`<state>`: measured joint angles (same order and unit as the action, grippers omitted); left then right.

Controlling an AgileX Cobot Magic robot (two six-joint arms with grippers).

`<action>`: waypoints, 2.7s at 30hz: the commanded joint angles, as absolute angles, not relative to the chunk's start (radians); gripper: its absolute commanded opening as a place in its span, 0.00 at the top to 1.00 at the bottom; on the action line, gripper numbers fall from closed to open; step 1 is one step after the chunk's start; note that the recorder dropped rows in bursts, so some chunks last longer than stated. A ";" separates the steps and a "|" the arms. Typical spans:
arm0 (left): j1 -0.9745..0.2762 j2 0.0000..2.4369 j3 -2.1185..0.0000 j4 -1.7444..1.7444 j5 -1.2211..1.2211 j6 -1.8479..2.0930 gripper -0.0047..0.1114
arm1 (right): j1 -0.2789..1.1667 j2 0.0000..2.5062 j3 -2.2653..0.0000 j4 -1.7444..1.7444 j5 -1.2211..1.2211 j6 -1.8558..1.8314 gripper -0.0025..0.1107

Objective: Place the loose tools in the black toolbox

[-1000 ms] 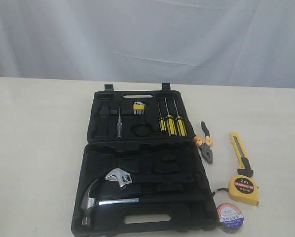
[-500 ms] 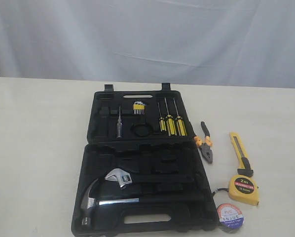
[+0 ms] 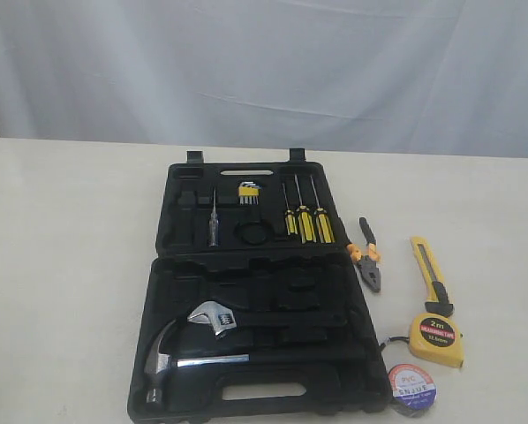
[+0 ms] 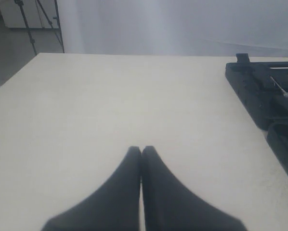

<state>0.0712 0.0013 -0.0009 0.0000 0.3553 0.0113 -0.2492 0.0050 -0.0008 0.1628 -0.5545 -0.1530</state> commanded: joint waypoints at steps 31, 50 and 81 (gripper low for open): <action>0.069 0.000 0.000 0.000 0.342 0.007 0.96 | -0.252 0.855 -0.894 0.055 0.670 0.062 0.98; 0.069 0.000 0.000 0.000 0.342 0.007 0.96 | -0.194 1.346 -1.076 0.156 1.175 -0.280 0.98; 0.069 0.000 0.000 0.000 0.342 0.007 0.96 | 0.040 1.727 -0.789 -0.025 0.704 0.037 0.51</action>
